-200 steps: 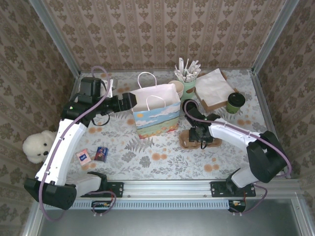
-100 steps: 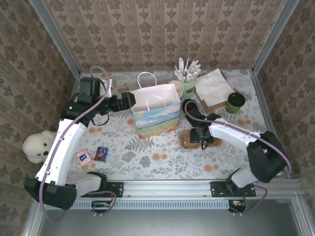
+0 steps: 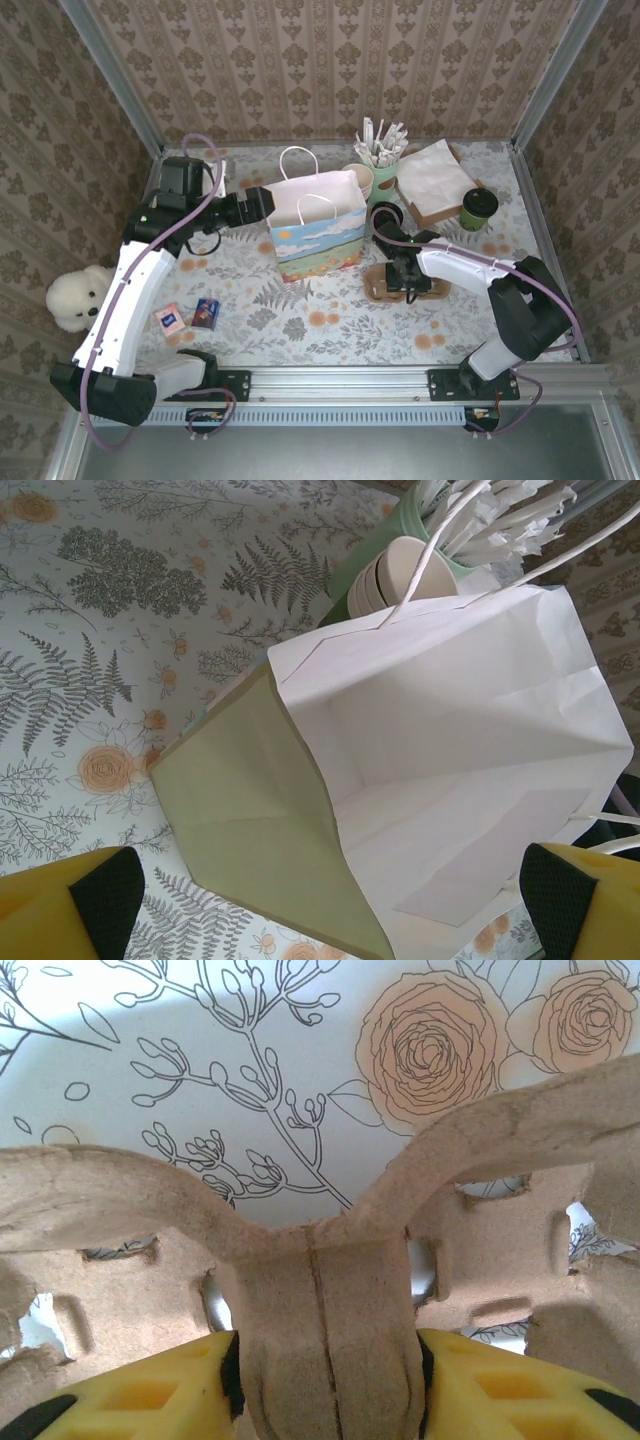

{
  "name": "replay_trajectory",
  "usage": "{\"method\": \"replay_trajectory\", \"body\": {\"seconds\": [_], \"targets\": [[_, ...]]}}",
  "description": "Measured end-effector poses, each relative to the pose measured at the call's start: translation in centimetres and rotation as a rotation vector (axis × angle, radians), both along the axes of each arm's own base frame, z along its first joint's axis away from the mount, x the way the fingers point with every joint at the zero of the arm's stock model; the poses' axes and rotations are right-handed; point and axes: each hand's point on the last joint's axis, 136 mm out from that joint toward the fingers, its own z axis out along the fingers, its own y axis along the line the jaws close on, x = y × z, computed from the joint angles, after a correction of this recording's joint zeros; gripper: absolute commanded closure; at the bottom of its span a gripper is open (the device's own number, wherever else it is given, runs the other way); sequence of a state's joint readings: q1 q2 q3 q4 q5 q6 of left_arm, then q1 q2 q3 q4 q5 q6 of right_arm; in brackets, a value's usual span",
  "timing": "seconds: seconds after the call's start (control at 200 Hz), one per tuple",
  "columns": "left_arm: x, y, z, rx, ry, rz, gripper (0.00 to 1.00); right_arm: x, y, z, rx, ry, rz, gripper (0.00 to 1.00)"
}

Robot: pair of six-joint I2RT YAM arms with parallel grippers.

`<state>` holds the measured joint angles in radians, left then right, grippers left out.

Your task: Pack the takeout coffee

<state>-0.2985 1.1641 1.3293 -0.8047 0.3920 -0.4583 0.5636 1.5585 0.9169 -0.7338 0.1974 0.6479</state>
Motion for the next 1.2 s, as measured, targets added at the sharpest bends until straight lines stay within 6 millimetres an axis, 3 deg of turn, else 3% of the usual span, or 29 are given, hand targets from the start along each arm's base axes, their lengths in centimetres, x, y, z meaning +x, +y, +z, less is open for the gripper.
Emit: {"method": "replay_trajectory", "body": {"seconds": [0.18,0.305,0.475,0.65,0.84,0.95,1.05,1.2], "targets": [[0.1,0.8,-0.3,0.024,0.015,0.020,0.00,0.1,-0.1,0.8,-0.002,-0.015,0.015,0.57],[0.5,1.2,0.7,0.056,-0.018,0.018,0.00,-0.3,-0.8,3.1,-0.002,-0.059,0.019,0.58],[1.2,1.3,2.7,0.097,-0.108,-0.014,0.00,-0.1,-1.2,8.8,0.042,-0.176,0.028,0.58],[2.3,1.0,3.7,0.138,-0.207,-0.087,0.00,1.6,-0.8,16.5,0.115,-0.327,0.033,0.58],[4.8,-1.3,4.2,0.128,-0.263,-0.241,0.01,4.7,1.8,27.2,0.266,-0.529,0.076,0.58],[5.7,-2.5,3.8,0.085,-0.265,-0.301,0.04,6.6,3.6,31.6,0.344,-0.598,0.096,0.58],[6.3,-3.3,3.4,0.057,-0.250,-0.334,0.08,8.4,6.0,33.4,0.422,-0.603,0.130,0.58],[7.8,-4.2,4.4,0.031,-0.281,-0.360,0.17,10.3,10.8,33.1,0.582,-0.526,0.201,0.58]]}}
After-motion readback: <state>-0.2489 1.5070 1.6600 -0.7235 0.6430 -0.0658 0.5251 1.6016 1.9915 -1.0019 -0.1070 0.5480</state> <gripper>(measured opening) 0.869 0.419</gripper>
